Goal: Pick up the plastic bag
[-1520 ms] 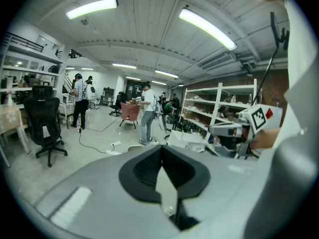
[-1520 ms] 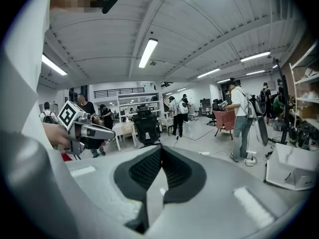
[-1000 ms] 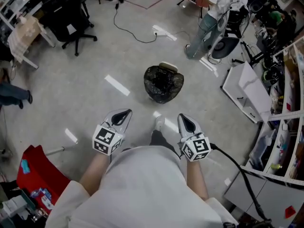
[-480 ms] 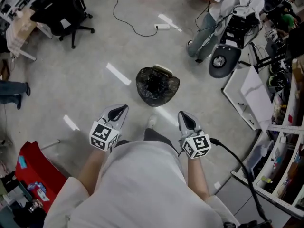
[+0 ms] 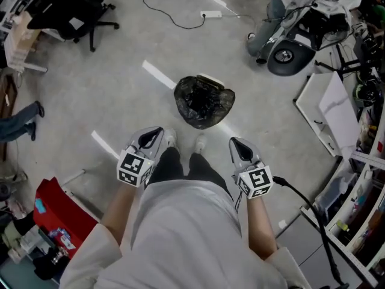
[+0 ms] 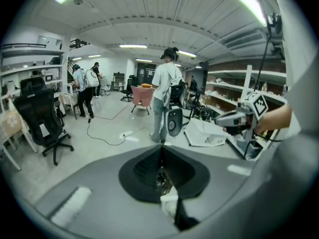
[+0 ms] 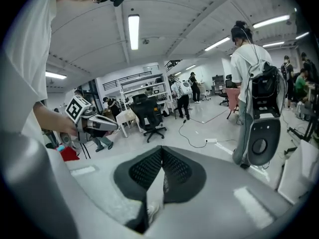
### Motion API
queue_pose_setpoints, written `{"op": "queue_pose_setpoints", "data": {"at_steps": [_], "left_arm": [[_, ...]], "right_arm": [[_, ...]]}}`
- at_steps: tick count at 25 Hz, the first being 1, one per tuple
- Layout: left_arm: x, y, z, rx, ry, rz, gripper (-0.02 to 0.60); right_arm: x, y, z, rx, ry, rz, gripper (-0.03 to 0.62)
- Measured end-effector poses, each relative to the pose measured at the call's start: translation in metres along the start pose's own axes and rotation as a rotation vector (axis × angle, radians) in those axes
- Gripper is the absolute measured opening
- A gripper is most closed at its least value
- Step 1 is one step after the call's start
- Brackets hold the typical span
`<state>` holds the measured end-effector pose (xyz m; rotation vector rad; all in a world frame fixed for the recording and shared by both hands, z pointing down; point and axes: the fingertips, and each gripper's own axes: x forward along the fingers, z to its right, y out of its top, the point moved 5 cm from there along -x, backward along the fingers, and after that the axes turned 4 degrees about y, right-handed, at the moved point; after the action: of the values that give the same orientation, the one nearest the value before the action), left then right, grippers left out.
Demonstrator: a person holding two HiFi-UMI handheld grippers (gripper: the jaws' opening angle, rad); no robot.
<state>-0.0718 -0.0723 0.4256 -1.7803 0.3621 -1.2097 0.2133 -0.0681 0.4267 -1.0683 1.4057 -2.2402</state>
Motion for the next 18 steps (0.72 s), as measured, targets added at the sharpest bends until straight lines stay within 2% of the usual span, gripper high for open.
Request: {"op": "queue_pose_setpoints", "data": {"at_steps": [3,9,14,18], "left_arm": [[0.033,-0.018,-0.024,-0.004,-0.022,-0.039,0.006],[0.111,-0.085,-0.082,-0.039,-0.062,-0.162,0.006],[0.186,-0.137,-0.124,-0.057,-0.113,-0.229,0.006],[0.241,-0.191,-0.150,-0.118,-0.152,-0.296,0.005]], "right_arm": [[0.022,-0.018,0.015,0.042,-0.027,-0.030,0.002],[0.060,-0.068,0.053,0.147,-0.109,-0.103,0.002],[0.107,-0.125,0.094,0.218,-0.122,-0.164,0.005],[0.143,-0.175,0.128,0.307,-0.125,-0.196,0.082]]}}
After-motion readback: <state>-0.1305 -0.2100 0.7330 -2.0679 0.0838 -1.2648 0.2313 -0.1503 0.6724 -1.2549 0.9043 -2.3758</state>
